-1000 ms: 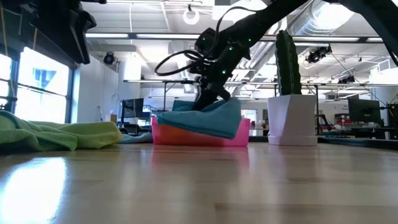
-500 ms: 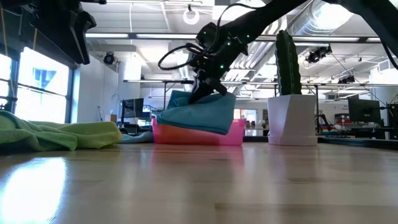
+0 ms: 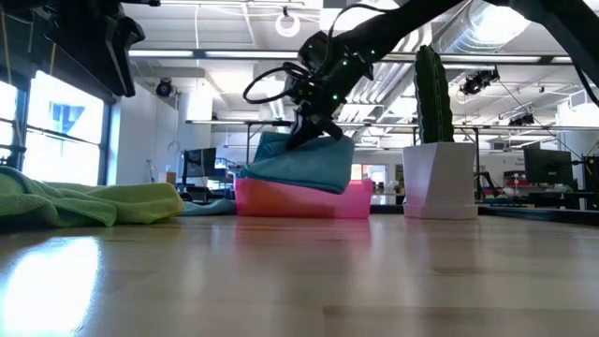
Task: Fold microfiber towels
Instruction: Put the light blue microfiber cloth into the pink bin
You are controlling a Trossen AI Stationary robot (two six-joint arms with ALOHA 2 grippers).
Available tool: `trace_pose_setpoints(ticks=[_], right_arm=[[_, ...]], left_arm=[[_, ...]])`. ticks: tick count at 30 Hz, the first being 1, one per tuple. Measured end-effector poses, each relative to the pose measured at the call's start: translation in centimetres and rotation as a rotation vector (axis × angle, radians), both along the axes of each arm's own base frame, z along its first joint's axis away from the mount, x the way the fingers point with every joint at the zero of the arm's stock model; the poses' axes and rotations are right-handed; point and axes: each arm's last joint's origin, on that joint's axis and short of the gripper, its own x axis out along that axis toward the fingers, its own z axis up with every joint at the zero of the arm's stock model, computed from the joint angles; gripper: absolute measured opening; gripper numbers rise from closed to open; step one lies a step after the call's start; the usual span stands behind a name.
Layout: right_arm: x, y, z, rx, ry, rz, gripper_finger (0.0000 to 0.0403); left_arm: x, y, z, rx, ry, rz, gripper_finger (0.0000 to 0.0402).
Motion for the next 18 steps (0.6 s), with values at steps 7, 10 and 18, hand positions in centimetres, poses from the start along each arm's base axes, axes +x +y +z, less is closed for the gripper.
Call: trace_pose_setpoints(ticks=[7, 10, 18], right_arm=[[-0.3, -1.2, 0.6, -0.057, 0.003, 0.037, 0.0], [-0.2, -1.9, -0.6, -0.047, 0.023, 0.025, 0.0], [0.5, -3.2, -3.7, -0.087, 0.071, 0.016, 0.0]], left_arm=[[0.0, 0.0, 0.0, 0.0, 0.0, 0.0, 0.0122], [0.0, 0.0, 0.0, 0.001, 0.0, 0.0, 0.0122], [0.0, 0.0, 0.0, 0.007, 0.003, 0.001, 0.0122]])
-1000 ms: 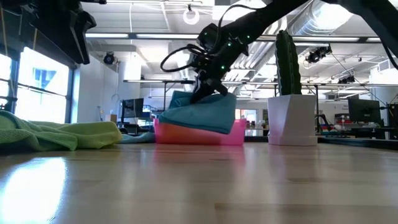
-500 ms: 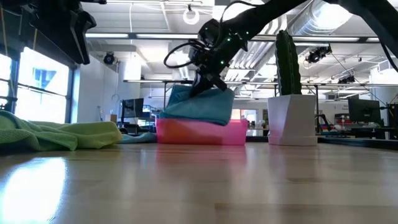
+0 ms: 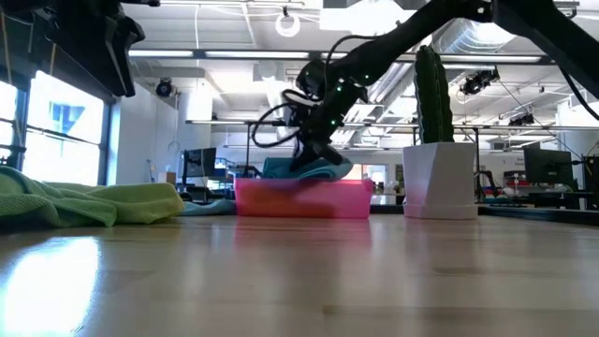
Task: Fold microfiber towels
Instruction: Put the light blue microfiber cloth into the pink bin, then fold the light green microfiber cloth on the table
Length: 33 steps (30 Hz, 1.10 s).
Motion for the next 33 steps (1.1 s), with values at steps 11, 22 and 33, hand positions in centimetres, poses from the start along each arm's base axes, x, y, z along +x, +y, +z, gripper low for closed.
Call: trace_pose_setpoints(ticks=[11, 22, 33], right_arm=[[0.3, -0.1, 0.2, 0.053, -0.072, -0.065, 0.0085], [1.2, 1.0, 2.8, 0.044, -0.129, -0.316, 0.0155], [2.3, 8.3, 6.5, 0.71, -0.008, -0.352, 0.0149]], left_arm=[[0.0, 0.0, 0.0, 0.017, -0.004, 0.004, 0.0122], [0.0, 0.1, 0.1, 0.05, -0.014, 0.011, 0.0122], [0.2, -0.2, -0.4, -0.063, -0.019, 0.096, 0.0122]])
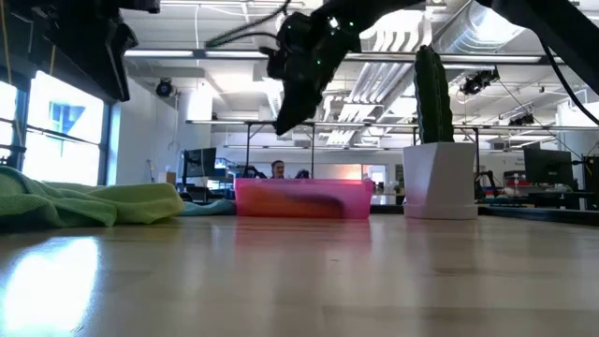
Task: Fold microfiber towels
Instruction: Fold the light green microfiber cloth on the table
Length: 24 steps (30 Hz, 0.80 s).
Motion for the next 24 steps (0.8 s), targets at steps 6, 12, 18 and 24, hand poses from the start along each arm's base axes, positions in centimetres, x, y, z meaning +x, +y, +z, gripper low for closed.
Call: trace_pose_setpoints(ticks=[6, 12, 18, 24], right_arm=[[0.7, 6.5, -0.4, 0.15, 0.091, 0.161, 0.0149], [0.3, 13.2, -1.0, 0.11, 0.271, 0.25, 0.0149], [-1.0, 17.7, -2.4, 0.028, 0.449, 0.195, 0.0148], [-2.7, 20.7, -6.2, 0.014, 0.596, 0.126, 0.0148]], left_arm=[[0.1, -0.2, -2.0, -0.027, 0.075, 0.014, 0.0122], [0.2, 0.1, -4.9, 0.011, 0.128, -0.11, 0.0122], [0.6, 2.1, -7.4, 0.039, 0.111, -0.154, 0.0122], [0.6, 4.9, -9.1, -0.01, 0.08, -0.067, 0.0122]])
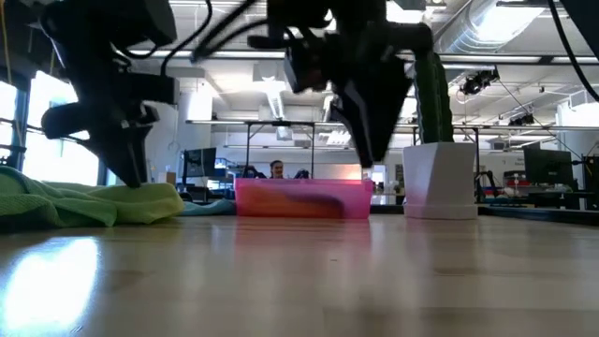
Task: Fold microfiber towels
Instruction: Fold the light green microfiber cloth on the table
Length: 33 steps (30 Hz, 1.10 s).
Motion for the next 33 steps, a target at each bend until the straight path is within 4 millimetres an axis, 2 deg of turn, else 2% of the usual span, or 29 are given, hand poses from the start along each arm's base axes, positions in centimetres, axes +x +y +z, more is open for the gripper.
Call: trace_pose_setpoints(ticks=[4, 8, 10, 14, 17, 21, 28, 33], right_arm=[[-1.2, 2.0, -2.7, -0.022, 0.045, -0.032, 0.0148], [-2.3, 4.2, -4.3, -0.087, 0.046, -0.047, 0.0148], [-2.8, 5.5, -4.8, -0.136, 0.034, -0.04, 0.0148], [-3.8, 8.0, -5.1, -0.265, -0.007, -0.038, 0.0148], [-4.8, 9.9, -4.9, -0.371, -0.048, -0.042, 0.0148], [-6.7, 11.7, -4.2, -0.509, -0.067, -0.044, 0.0149], [-11.0, 13.0, -2.4, -0.823, -0.009, -0.168, 0.0149], [-12.7, 14.4, -1.7, -0.856, -0.225, -0.291, 0.0149]], left_arm=[[-0.2, 1.3, -1.1, -0.08, -0.032, 0.034, 0.0122], [-0.2, 2.4, -1.6, -0.105, -0.059, 0.085, 0.011], [0.1, 2.5, -1.6, -0.142, -0.09, 0.082, 0.0088], [1.1, 2.4, -1.2, -0.197, -0.2, 0.013, 0.0017], [2.3, 2.2, -0.6, -0.261, -0.329, -0.044, 0.0012], [3.8, 1.8, 0.7, -0.331, -0.526, -0.139, 0.0006], [6.3, 0.2, 4.8, -0.343, -0.788, -0.284, 0.0002], [7.4, -1.7, 7.6, -0.325, -0.87, -0.409, 0.0001]])
